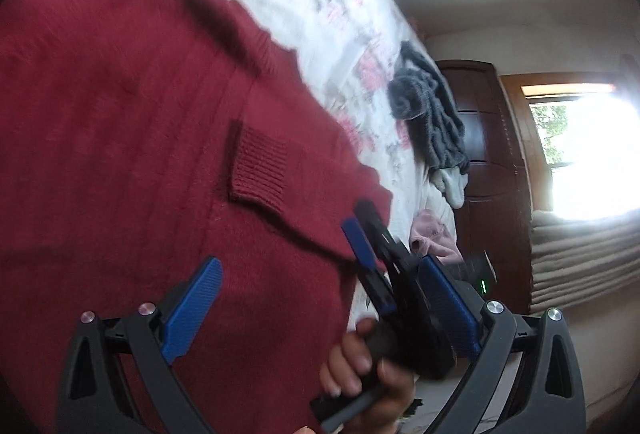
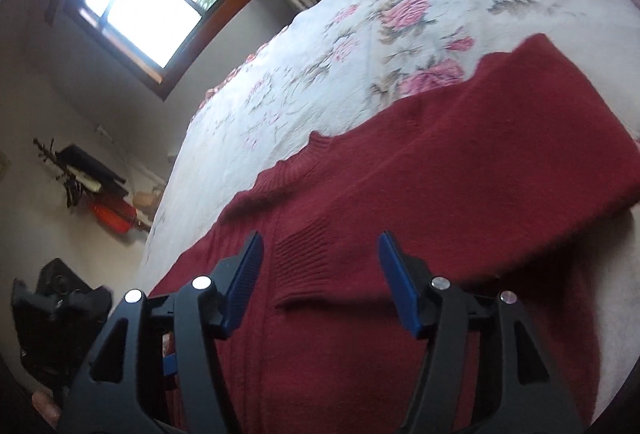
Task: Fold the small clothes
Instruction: 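Lift the sleeve and fold it across the sweater body with the right gripper, then grasp the other sleeve cuff with the left gripper and lay it across the body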
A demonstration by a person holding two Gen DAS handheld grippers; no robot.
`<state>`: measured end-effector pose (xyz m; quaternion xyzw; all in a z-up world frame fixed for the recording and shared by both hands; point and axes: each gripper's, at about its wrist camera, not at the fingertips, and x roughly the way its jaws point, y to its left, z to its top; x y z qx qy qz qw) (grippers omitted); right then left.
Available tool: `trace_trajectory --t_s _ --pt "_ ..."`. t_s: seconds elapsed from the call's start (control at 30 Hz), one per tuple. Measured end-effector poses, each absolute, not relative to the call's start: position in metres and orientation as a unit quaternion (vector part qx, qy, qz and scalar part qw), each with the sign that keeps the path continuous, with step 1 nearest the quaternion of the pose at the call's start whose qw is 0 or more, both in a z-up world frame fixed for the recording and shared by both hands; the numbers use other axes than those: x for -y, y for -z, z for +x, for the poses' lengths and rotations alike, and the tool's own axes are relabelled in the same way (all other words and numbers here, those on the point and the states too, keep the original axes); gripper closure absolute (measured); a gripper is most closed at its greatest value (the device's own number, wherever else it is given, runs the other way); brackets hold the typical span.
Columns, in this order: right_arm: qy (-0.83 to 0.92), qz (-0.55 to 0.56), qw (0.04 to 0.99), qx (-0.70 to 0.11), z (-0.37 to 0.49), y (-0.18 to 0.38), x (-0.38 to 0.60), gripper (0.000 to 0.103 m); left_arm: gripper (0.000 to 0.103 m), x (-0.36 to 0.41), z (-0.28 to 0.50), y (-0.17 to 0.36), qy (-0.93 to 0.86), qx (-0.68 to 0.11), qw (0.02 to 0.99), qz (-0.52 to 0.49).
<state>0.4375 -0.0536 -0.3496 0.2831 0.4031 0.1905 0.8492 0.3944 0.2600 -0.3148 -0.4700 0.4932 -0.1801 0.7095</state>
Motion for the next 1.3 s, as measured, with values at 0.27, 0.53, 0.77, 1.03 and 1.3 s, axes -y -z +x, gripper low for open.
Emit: trace_trajectory --t_s 0.27,0.53,0.77,1.03,1.3 --pt "-0.192 0.347 0.850 -0.348 0.418 0.364 0.076 0.046 0.004 -0.242 0.455 0.375 0.148 -0.543 0.657 -0.501" --pt "-0.183 0.356 0.850 -0.343 0.406 0.363 0.068 0.053 0.094 -0.232 0.493 0.360 0.119 -0.566 0.686 -0.440" --pt "-0.195 0.296 0.875 -0.330 0.399 0.352 0.039 0.058 0.095 -0.235 0.513 0.308 0.145 -0.549 0.722 -0.396" --pt "-0.207 0.279 0.875 -0.337 0.400 0.355 0.027 0.058 0.095 -0.265 0.525 0.191 0.176 -0.484 0.792 -0.329" --pt "-0.212 0.282 0.870 -0.346 0.401 0.361 0.024 0.060 0.095 -0.320 0.521 0.167 0.142 -0.468 0.818 -0.303"
